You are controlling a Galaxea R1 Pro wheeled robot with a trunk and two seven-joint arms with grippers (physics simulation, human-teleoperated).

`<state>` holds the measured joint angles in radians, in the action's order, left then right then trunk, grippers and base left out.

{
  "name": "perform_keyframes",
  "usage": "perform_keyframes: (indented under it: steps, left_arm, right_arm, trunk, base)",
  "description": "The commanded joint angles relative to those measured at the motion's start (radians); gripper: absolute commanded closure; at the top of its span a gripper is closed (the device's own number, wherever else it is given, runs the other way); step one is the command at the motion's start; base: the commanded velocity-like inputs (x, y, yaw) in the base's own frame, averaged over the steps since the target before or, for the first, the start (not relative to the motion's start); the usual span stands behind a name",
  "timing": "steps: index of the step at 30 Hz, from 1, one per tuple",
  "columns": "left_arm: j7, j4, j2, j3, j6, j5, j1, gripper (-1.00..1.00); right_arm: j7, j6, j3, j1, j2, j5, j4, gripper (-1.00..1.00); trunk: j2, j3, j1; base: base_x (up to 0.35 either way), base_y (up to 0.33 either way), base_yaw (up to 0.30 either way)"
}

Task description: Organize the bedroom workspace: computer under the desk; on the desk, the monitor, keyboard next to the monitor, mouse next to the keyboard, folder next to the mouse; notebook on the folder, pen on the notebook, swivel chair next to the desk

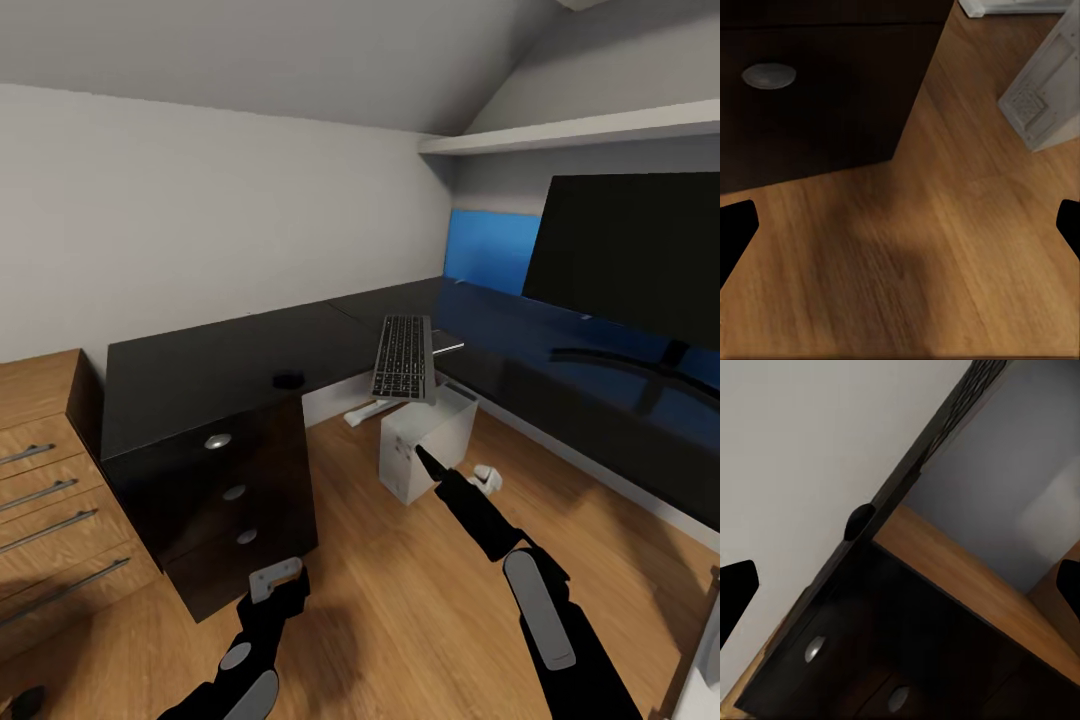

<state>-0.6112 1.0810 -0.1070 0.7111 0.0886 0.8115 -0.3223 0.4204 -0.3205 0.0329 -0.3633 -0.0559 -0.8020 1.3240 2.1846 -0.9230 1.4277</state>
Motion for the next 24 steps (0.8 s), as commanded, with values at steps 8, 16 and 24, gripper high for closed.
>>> perform_keyframes:
  steps: [8, 16, 24]
  left_arm:
    - [-0.005, -0.004, 0.0, 0.005, 0.007, 0.015, -0.001, -1.0]
    - [-0.007, -0.024, 0.004, 0.019, 0.009, 0.015, -0.001, -1.0]
    - [-0.007, -0.031, 0.007, 0.022, 0.01, 0.015, -0.001, -1.0]
  right_arm:
    - [-0.002, -0.007, -0.005, 0.004, -0.002, -0.009, 0.005, -1.0]
    - [-0.003, -0.005, -0.007, 0.005, -0.004, -0.009, 0.001, -1.0]
    - [-0.119, 0.022, -0.003, 0.004, -0.047, -0.009, -0.001, -1.0]
  trunk:
    - [0.0, -0.001, 0.0]
    - [-0.042, 0.018, -0.023]
    - [-0.098, 0.043, -0.054]
  base:
    - [0.0, 0.0, 0.0]
    - [0.0, 0.0, 0.0]
    - [0.0, 0.0, 0.0]
